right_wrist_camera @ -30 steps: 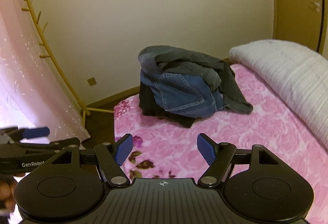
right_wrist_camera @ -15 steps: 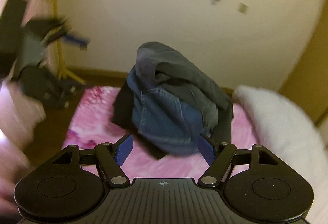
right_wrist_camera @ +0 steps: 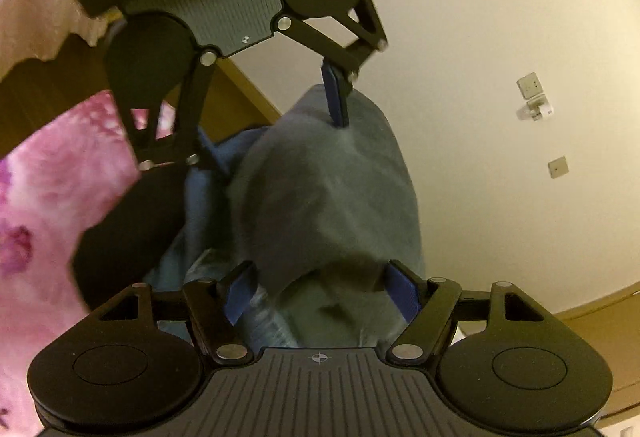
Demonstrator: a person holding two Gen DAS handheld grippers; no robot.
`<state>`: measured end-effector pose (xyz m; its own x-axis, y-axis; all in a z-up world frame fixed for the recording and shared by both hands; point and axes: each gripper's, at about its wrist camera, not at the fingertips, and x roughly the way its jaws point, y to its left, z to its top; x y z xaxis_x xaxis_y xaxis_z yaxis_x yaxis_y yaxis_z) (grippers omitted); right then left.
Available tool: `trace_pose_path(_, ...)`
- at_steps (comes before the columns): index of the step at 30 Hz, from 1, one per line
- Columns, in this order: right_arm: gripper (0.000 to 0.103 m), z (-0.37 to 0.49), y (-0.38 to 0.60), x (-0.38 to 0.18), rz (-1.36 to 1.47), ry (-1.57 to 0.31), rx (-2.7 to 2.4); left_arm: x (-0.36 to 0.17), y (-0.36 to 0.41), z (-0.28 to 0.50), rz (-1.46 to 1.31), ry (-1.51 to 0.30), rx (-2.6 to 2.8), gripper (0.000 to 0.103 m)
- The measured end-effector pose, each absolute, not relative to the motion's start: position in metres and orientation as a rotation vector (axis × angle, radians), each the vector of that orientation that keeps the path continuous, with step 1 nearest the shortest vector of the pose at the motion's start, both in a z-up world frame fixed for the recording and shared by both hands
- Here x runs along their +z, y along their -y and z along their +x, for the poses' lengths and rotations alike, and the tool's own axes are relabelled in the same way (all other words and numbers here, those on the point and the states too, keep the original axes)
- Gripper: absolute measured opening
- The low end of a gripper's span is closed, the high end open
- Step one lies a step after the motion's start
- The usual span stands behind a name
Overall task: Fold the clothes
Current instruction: 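Grasp the dark grey jeans on the pile with both grippers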
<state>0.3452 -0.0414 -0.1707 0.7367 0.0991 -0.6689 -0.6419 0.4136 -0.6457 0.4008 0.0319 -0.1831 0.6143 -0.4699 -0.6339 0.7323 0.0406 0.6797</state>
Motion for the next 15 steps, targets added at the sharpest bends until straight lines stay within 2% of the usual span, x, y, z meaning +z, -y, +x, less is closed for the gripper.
trace_pose_path(2, 0.026, 0.358, 0.05, -0.161, -0.936, -0.643, 0.509, -0.176, -0.031, 0.405, 1.198, -0.305, -0.975, 0.066)
trace_pose_path(4, 0.012, 0.364, 0.064, -0.141, -0.85, -0.652, 0.481, -0.166, -0.031, 0.406, 1.16, -0.309, -0.991, 0.054)
trace_pose_path(6, 0.008, 0.367, 0.079, -0.12, -0.811, -0.622, 0.451, -0.151, -0.029, 0.406, 1.128, -0.283, -0.989, 0.03)
trace_pose_path(7, 0.006, 0.368, 0.088, -0.105, -0.799, -0.596, 0.426, -0.141, -0.027, 0.405, 1.11, -0.256, -0.992, 0.026)
trace_pose_path(9, 0.005, 0.369, 0.109, -0.075, -0.771, -0.546, 0.367, -0.118, -0.018, 0.402, 1.066, -0.204, -0.988, 0.011)
trace_pose_path(12, 0.004, 0.368, 0.145, -0.032, -0.716, -0.498, 0.268, -0.077, 0.006, 0.394, 1.008, -0.128, -0.988, 0.005)
trace_pose_path(15, 0.003, 0.348, 0.187, 0.005, -0.663, -0.457, 0.162, -0.04, 0.031, 0.369, 0.953, -0.032, -1.025, 0.004)
